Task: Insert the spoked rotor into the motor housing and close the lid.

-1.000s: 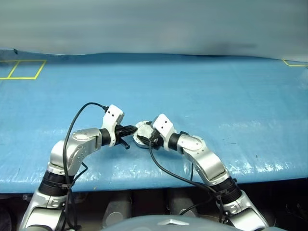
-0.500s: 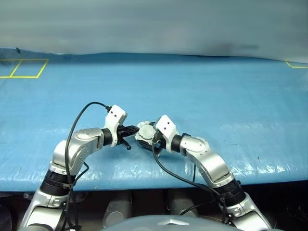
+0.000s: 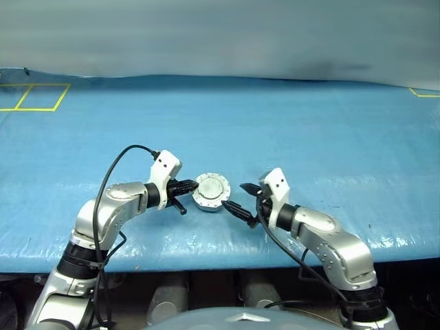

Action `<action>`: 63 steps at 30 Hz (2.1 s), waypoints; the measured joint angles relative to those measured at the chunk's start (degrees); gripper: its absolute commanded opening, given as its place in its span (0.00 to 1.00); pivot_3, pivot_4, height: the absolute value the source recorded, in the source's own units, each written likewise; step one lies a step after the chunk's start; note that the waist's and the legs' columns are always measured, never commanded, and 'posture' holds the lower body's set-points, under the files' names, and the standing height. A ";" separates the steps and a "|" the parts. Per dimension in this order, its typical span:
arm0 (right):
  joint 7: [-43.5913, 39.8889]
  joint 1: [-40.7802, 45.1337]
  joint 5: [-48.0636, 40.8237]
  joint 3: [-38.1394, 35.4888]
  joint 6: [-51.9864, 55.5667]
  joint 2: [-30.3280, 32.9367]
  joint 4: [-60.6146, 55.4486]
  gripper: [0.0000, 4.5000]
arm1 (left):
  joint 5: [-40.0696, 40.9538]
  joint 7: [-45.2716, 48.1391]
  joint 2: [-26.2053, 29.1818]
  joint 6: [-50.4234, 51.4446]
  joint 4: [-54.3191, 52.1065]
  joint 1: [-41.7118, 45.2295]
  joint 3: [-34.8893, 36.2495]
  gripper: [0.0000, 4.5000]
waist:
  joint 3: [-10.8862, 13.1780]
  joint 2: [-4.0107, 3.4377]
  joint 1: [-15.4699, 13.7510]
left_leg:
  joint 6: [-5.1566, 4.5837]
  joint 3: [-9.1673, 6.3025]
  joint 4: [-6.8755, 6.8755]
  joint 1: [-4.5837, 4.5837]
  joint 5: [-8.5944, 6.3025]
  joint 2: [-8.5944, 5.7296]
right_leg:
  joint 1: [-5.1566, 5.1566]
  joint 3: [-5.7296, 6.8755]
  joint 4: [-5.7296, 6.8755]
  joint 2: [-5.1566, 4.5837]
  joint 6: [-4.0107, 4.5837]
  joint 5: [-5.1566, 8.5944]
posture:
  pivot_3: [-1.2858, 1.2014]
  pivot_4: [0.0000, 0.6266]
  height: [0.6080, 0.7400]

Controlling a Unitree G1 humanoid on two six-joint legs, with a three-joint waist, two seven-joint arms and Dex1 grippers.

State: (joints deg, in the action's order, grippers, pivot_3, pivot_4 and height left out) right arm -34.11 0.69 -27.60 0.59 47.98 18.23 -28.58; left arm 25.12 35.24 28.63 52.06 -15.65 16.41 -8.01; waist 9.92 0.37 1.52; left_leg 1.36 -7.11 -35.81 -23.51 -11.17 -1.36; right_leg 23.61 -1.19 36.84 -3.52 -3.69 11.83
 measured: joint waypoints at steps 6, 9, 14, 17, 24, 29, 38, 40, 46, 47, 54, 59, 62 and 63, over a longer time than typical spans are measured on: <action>5.74 -0.79 -14.64 -10.86 10.22 -7.04 0.76 0.99 | -0.40 0.93 0.36 -0.45 0.08 -0.02 -0.10 0.00 | 0.00 0.00 0.01 | 0.00 0.00 0.05 0.00 0.00 0.02 | 0.03 0.00 0.00 0.01 0.03 0.01 | 0.52 0.24 1.00; 10.44 -0.54 -20.28 -13.06 14.23 -12.43 4.16 0.99 | -0.51 1.06 0.42 -0.78 0.09 -0.03 -0.27 0.00 | 0.00 -0.01 0.02 | 0.00 0.01 0.07 -0.02 0.00 0.01 | 0.06 -0.01 -0.02 0.00 0.03 0.01 | 0.52 0.24 1.00; 16.30 0.16 -25.89 -14.06 17.23 -18.86 9.07 0.99 | -1.06 1.07 0.42 -1.34 0.09 -0.16 -0.52 0.00 | 0.00 -0.03 0.03 | -0.01 0.02 0.10 -0.03 0.00 0.01 | 0.08 -0.01 -0.02 0.00 0.03 0.01 | 0.52 0.24 1.00; 20.49 0.38 -28.90 -16.17 17.74 -22.19 12.64 0.99 | -1.46 1.10 0.40 -1.39 0.08 -0.20 -0.50 0.00 | -0.01 -0.05 0.11 | 0.00 0.02 0.10 -0.02 0.00 0.01 | 0.08 -0.01 -0.02 0.01 0.03 0.02 | 0.52 0.24 1.00; 26.12 0.43 -35.93 -17.03 18.96 -22.74 16.29 0.99 | -1.52 1.16 0.39 -1.43 0.05 -0.29 -0.49 0.00 | -0.02 -0.06 0.14 | -0.01 0.02 0.12 -0.02 0.00 0.01 | 0.08 -0.01 -0.03 0.00 0.04 0.02 | 0.52 0.24 1.00; 29.15 0.21 -40.19 -17.38 18.71 -22.80 17.52 0.99 | -1.57 1.19 0.36 -1.54 0.05 -0.29 -0.51 0.00 | -0.02 -0.07 0.16 | -0.01 0.02 0.12 -0.02 -0.01 0.01 | 0.08 -0.01 -0.04 0.00 0.04 0.02 | 0.52 0.24 1.00; 31.95 -0.80 -43.62 -14.93 17.22 -22.74 17.83 0.99 | -1.79 1.29 0.35 -1.77 0.04 -0.36 -0.54 0.00 | -0.02 -0.07 0.20 | -0.01 0.02 0.12 -0.03 -0.01 0.01 | 0.09 -0.01 -0.05 0.00 0.04 0.03 | 0.52 0.24 1.00; 31.99 -0.82 -43.83 -14.42 16.67 -22.72 18.16 0.99 | -1.95 1.33 0.32 -1.79 0.04 -0.35 -0.55 0.00 | -0.02 -0.07 0.20 | -0.01 0.02 0.13 -0.03 -0.01 0.01 | 0.09 -0.01 -0.06 0.00 0.04 0.03 | 0.52 0.24 1.00; 32.17 -1.03 -43.94 -13.54 14.89 -22.68 19.69 0.58 | -2.31 1.43 0.30 -2.14 0.04 -0.46 -0.57 0.00 | -0.02 -0.08 0.20 | -0.01 0.02 0.15 -0.06 -0.01 0.01 | 0.13 -0.01 -0.07 0.00 0.04 0.03 | 0.52 0.24 1.00; 32.27 -1.07 -43.94 -13.55 14.58 -22.68 20.00 0.50 | -2.36 1.42 0.30 -2.23 0.04 -0.54 -0.56 0.00 | -0.02 -0.08 0.20 | -0.01 0.02 0.15 -0.07 -0.01 0.01 | 0.13 -0.01 -0.08 0.00 0.04 0.03 | 0.52 0.24 1.00; 32.08 -1.62 -45.46 -13.30 13.46 -22.58 20.40 0.26 | -2.68 1.18 0.49 -2.21 0.28 -1.02 -0.45 0.00 | -0.01 -0.09 0.34 | -0.01 0.02 0.20 -0.07 -0.01 0.01 | 0.14 -0.01 -0.10 0.00 0.05 0.03 | 0.52 0.24 1.00; 32.11 -2.16 -45.92 -13.12 13.38 -22.47 20.32 0.26 | -2.66 1.20 0.44 -2.30 0.28 -1.05 -0.49 0.00 | -0.02 -0.09 0.34 | -0.02 0.02 0.23 -0.07 -0.01 0.01 | 0.14 -0.01 -0.14 -0.01 0.05 0.03 | 0.52 0.24 1.00; 32.09 -2.44 -46.05 -12.94 13.38 -22.44 20.22 0.26 | -2.66 1.23 0.44 -2.30 0.28 -1.05 -0.47 0.00 | -0.02 -0.09 0.34 | -0.02 0.02 0.24 -0.07 -0.01 0.01 | 0.14 -0.01 -0.14 -0.01 0.05 0.04 | 0.52 0.24 1.00; 32.09 -2.55 -46.05 -12.85 13.38 -22.44 20.15 0.26 | -2.64 1.23 0.44 -2.31 0.28 -1.05 -0.42 0.00 | -0.02 -0.09 0.35 | -0.02 0.02 0.24 -0.07 -0.01 0.01 | 0.14 -0.01 -0.14 -0.01 0.05 0.04 | 0.52 0.24 1.00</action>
State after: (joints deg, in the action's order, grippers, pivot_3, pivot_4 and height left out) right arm -2.02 -1.86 -73.66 -12.26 61.36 -4.21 -8.43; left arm 22.48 36.47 29.06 49.75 -15.38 15.36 -8.43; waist 9.90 0.28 1.87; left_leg 1.35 -7.10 -35.58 -23.58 -11.18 -1.34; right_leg 23.75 -1.20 36.70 -3.53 -3.64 11.87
